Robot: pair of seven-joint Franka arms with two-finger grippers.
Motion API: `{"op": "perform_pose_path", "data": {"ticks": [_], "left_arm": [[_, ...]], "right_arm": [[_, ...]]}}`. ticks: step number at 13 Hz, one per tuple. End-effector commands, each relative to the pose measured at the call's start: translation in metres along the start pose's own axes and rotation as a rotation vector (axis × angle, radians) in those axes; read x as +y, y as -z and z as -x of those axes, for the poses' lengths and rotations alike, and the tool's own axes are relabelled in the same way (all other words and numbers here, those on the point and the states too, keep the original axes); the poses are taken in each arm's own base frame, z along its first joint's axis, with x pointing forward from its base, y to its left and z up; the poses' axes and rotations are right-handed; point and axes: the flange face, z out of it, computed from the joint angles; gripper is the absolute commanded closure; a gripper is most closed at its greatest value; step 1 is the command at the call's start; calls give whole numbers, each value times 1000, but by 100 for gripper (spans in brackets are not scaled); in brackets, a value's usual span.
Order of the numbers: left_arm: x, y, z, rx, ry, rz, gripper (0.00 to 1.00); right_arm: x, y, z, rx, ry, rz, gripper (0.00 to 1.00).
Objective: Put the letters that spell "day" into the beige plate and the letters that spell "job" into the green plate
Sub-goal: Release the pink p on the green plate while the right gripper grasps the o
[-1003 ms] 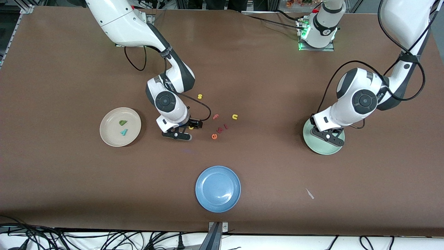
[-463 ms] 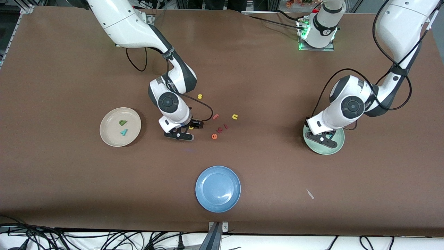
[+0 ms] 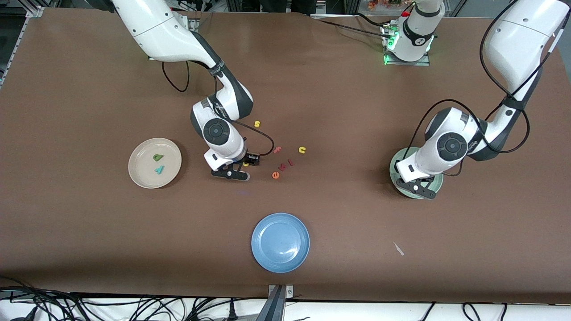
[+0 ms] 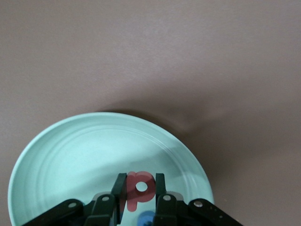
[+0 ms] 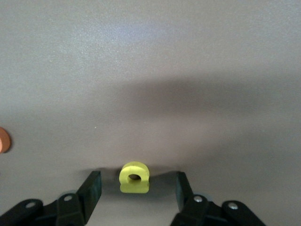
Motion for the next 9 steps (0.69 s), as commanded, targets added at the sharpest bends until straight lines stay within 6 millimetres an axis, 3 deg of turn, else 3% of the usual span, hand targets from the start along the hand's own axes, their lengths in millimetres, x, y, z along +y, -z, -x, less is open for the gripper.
{"op": "perform_pose_path", "data": {"ticks": [1,6,7,8,9], "left_arm": [[-3,-11,-7,3,-2,-23,100],[-5,-17,-3,-9,14,-24,100],[-6,-17,-3,-9,15,-23,96],[-7,-17,-4,-7,17,-24,78],[-6,-16,-4,-8,17,-22,48]], "right_arm": [[-6,0,-4,2,7,4,34],[-5,0,-4,2,10,4,48],[-5,0,-4,2,10,4,50],[-5,0,-4,2,10,4,51],[-7,2,-5,6,12,2,54]]}}
